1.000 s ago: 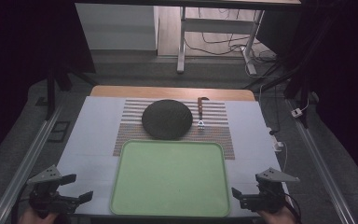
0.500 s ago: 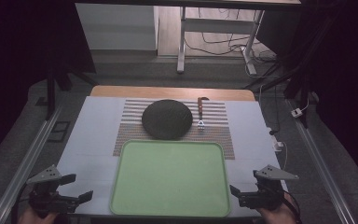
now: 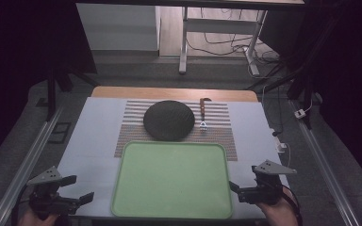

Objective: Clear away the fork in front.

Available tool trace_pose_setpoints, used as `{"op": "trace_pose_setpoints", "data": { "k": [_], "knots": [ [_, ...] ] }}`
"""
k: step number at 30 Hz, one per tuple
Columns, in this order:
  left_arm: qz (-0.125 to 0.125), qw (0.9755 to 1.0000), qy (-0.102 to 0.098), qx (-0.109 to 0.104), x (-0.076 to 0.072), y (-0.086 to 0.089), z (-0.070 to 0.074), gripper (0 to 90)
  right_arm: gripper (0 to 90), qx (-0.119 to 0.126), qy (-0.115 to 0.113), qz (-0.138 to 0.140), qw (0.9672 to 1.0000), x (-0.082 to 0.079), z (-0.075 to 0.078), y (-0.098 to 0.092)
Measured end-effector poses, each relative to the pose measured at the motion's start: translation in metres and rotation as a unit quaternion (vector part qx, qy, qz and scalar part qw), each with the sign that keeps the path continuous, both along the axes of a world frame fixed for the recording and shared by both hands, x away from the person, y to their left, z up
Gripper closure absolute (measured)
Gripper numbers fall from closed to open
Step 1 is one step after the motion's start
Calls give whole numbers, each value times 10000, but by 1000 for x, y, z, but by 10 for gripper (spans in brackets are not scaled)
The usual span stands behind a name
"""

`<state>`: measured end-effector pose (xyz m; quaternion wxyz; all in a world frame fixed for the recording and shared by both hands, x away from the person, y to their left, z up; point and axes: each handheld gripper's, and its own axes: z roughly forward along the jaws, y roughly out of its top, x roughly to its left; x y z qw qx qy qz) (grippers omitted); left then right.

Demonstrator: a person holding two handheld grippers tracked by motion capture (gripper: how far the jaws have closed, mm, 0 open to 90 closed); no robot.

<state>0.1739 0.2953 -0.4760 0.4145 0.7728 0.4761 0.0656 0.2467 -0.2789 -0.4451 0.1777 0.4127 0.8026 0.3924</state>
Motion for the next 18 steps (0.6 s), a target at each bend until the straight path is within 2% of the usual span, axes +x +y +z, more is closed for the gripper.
{"op": "trace_pose_setpoints", "data": {
  "k": [6,8,18],
  "knots": [
    [2,10000,-18,6,0,0,0,5,0,-106,104,58,9999,7,0,4],
    [7,10000,-17,4,0,0,0,4,0,9,188,54,9998,11,0,4],
    [15,10000,-24,42,0,-1,0,2,0,-13,150,78,9999,27,-2,11]
  ]
}}
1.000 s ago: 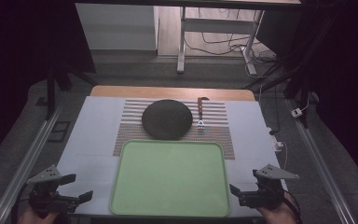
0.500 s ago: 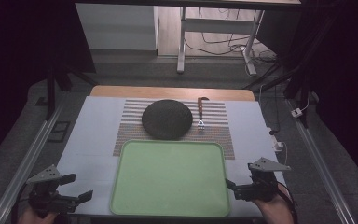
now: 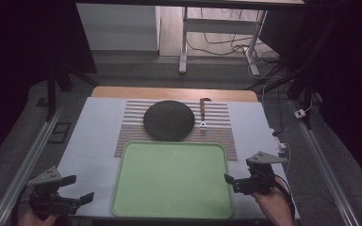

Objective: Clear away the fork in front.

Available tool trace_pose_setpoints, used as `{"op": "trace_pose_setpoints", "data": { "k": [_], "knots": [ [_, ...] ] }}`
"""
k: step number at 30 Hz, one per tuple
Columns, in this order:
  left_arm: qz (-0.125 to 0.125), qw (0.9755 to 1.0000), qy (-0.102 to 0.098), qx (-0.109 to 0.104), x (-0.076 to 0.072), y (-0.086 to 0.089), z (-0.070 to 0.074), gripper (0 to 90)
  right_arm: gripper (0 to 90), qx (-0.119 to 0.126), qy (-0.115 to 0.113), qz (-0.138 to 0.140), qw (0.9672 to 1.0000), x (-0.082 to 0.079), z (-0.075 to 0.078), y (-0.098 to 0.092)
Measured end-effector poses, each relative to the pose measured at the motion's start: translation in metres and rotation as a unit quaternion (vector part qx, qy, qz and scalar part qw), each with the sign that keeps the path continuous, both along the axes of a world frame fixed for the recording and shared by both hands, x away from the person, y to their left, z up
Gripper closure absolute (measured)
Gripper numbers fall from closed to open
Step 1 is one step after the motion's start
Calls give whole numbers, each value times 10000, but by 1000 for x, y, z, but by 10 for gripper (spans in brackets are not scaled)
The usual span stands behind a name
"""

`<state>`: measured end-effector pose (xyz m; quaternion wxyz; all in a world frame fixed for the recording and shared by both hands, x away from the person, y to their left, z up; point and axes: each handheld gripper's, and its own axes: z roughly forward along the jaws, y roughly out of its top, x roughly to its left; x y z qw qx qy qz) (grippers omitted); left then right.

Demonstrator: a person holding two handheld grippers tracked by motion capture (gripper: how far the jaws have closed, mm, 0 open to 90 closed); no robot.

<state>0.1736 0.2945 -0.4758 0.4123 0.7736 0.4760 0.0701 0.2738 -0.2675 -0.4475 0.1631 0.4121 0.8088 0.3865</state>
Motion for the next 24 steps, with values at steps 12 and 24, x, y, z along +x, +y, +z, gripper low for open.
{"op": "trace_pose_setpoints", "data": {
  "k": [12,24],
  "knots": [
    [9,10000,3,6,0,0,0,0,0,-74,36,14,10000,26,-3,11],
    [-6,10000,6,17,0,0,0,0,0,-112,89,-45,9999,56,-5,15]
  ]
}}
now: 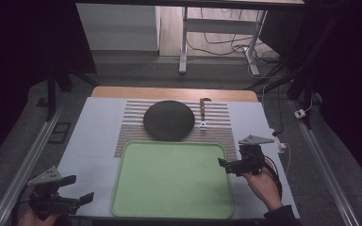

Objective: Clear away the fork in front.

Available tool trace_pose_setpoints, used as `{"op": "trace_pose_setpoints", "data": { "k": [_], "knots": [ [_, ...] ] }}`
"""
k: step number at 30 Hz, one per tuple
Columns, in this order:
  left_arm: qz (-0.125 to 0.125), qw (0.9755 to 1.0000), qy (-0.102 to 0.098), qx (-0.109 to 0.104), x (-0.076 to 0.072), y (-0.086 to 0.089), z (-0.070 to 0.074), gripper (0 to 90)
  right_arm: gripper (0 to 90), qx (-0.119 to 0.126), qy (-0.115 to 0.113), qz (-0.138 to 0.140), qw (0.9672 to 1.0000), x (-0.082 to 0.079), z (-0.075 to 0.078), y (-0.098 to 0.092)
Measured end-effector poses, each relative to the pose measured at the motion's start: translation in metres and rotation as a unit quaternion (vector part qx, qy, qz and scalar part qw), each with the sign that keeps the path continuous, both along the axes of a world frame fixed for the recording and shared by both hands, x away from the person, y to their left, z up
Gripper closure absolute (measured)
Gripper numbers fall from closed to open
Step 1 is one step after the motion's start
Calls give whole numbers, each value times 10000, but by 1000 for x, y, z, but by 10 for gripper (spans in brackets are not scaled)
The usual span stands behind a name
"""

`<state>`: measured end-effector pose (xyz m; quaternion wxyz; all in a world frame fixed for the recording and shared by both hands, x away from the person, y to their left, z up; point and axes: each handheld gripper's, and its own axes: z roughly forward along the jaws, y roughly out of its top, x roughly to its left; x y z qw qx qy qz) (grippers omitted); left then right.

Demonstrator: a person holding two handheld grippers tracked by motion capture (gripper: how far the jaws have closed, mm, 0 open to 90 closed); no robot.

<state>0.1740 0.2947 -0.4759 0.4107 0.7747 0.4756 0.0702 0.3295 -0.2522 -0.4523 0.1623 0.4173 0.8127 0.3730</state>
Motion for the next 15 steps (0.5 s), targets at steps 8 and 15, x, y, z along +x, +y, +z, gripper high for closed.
{"op": "trace_pose_setpoints", "data": {
  "k": [8,15],
  "knots": [
    [9,10000,14,-17,0,0,0,0,0,-323,-24,-65,9995,19,-2,9],
    [9,10000,14,-20,0,0,0,0,0,-614,-13,-25,9981,39,-6,22]
  ]
}}
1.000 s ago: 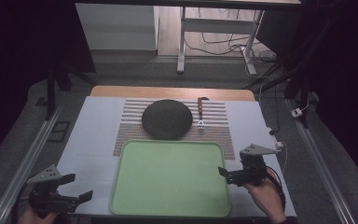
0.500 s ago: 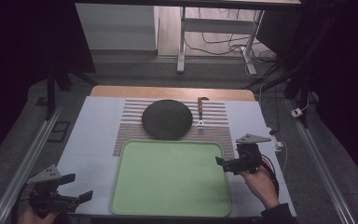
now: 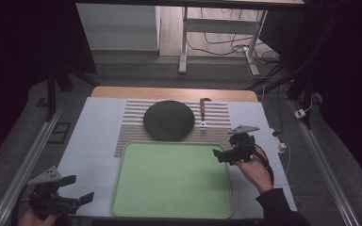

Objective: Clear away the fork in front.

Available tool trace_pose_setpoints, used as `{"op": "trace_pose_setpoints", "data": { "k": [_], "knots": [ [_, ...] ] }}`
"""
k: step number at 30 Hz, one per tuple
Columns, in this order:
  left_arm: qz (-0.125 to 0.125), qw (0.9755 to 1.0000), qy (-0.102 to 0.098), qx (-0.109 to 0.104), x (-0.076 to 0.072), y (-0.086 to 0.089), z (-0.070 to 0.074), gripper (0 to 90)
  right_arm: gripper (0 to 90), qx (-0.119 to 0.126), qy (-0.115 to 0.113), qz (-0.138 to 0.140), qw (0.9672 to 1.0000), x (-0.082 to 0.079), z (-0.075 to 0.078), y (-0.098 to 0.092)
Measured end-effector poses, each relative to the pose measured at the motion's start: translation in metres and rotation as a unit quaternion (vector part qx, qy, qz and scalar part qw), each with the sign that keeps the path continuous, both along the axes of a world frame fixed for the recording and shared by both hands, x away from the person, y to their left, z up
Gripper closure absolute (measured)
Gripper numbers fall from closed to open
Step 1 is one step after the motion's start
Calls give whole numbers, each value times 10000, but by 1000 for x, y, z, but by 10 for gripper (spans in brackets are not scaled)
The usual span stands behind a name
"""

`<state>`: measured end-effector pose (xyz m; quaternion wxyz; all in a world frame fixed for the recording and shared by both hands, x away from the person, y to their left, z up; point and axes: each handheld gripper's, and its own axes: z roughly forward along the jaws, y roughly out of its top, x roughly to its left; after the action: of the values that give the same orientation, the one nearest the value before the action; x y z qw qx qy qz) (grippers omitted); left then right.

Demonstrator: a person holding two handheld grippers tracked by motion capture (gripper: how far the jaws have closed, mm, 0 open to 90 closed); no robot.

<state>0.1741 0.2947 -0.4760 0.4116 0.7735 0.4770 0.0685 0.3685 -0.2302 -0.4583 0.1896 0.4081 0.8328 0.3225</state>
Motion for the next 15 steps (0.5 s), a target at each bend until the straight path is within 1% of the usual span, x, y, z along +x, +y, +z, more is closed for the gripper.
{"op": "trace_pose_setpoints", "data": {
  "k": [2,3,4,5,6,9,12,15],
  "knots": [
    [-5,10000,2,0,0,0,0,0,0,-82,-36,30,10000,5,-2,4],
    [-6,10000,3,1,0,0,0,0,0,-175,-51,65,9998,10,-2,8],
    [-17,10000,-3,12,0,0,0,0,0,-175,-51,65,9998,10,-2,8],
    [-22,10000,-2,16,0,0,0,0,0,-280,-100,79,9995,16,-3,11],
    [-27,10000,-1,23,0,0,0,0,0,-280,-100,79,9995,16,-3,11],
    [-29,10000,7,54,0,-1,0,0,0,-425,-135,80,9990,24,-5,17],
    [-42,10000,4,71,1,-2,0,0,0,-545,-164,77,9983,33,-7,22],
    [-42,10000,6,66,1,-1,0,0,0,-732,-211,117,9970,42,-9,28]
  ]
}}
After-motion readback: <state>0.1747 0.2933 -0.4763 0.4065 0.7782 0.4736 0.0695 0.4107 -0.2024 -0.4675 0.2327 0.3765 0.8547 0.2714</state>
